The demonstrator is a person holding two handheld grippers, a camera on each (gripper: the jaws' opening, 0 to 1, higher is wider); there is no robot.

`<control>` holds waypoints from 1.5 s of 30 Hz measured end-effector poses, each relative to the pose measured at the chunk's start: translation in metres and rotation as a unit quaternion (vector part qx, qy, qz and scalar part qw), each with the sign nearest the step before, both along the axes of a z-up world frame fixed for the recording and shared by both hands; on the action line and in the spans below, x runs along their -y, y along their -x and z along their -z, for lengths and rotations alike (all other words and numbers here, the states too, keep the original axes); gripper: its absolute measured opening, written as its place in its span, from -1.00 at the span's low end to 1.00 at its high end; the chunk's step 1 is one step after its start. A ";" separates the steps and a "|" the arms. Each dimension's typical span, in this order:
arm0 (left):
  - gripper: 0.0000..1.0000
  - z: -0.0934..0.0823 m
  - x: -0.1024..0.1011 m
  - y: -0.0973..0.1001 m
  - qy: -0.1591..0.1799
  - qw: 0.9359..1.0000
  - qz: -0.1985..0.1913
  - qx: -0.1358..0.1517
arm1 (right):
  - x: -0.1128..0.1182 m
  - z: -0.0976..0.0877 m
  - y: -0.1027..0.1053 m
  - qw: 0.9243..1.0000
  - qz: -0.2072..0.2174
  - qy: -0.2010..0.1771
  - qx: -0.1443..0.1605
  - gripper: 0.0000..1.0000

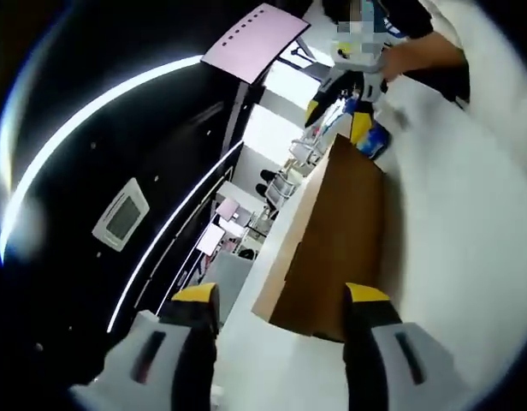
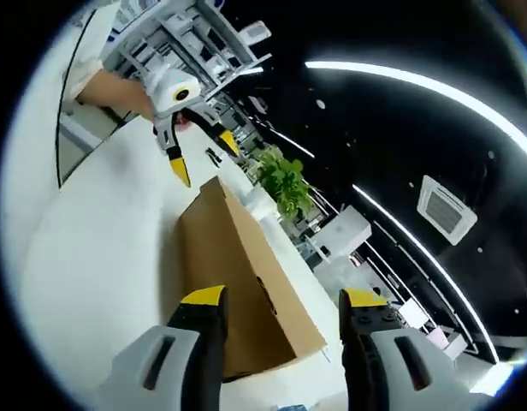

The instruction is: Operate the shoe box by opening the lid, removing the specified soft item, and placing it in the target area until the item is outside and the box remains undamaged.

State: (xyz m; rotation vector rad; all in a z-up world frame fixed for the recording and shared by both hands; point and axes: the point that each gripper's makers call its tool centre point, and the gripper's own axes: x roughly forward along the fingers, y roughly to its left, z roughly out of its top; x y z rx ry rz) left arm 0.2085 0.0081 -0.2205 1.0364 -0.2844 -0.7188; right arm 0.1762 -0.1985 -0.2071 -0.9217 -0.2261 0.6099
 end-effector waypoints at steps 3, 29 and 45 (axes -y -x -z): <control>0.14 0.007 -0.002 -0.004 -0.034 0.999 -0.007 0.007 | 0.002 0.005 -0.001 0.999 0.006 0.037 0.010 0.01; -0.13 0.027 0.005 -0.014 -0.099 0.993 -0.051 0.034 | 0.027 0.037 -0.021 0.984 0.069 0.155 0.045 -0.19; -0.42 0.024 0.004 -0.013 -0.087 0.994 -0.057 0.036 | 0.027 0.041 -0.019 0.978 0.073 0.186 0.054 -0.40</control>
